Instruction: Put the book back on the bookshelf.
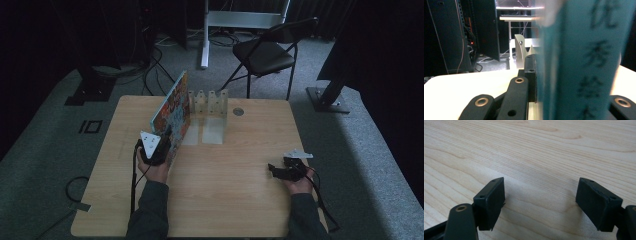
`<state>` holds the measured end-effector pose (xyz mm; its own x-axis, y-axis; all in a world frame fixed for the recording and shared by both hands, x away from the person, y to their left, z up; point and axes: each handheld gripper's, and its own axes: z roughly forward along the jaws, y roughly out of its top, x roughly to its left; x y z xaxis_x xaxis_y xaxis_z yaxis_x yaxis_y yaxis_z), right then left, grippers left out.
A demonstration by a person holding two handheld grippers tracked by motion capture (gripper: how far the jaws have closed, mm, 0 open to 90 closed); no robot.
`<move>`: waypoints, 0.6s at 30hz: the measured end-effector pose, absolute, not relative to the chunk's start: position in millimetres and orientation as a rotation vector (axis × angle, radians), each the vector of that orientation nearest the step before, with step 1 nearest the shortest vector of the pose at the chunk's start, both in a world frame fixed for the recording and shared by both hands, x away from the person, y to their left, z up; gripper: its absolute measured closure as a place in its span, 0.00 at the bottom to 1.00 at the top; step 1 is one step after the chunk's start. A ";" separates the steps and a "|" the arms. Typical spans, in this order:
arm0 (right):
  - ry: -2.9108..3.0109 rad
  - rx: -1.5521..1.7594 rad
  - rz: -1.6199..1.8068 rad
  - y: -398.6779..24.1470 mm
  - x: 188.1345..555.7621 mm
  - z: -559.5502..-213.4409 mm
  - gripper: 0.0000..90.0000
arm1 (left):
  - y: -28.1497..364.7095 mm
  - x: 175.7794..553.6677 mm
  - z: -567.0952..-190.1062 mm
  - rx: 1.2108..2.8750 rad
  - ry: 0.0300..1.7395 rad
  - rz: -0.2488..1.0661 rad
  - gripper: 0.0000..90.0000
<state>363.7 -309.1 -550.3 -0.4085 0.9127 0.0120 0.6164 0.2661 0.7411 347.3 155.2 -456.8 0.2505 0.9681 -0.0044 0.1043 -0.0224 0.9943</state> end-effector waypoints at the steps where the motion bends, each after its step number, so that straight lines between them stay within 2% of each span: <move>1: 2.123 1.384 0.950 -309.1 363.7 -550.2 0.26 | 154.3 347.5 -457.1 1.402 1.092 0.982 0.90; 18: 2.123 1.382 0.949 -309.1 363.7 -550.2 0.26 | 140.4 345.8 -461.4 1.364 1.129 1.058 0.90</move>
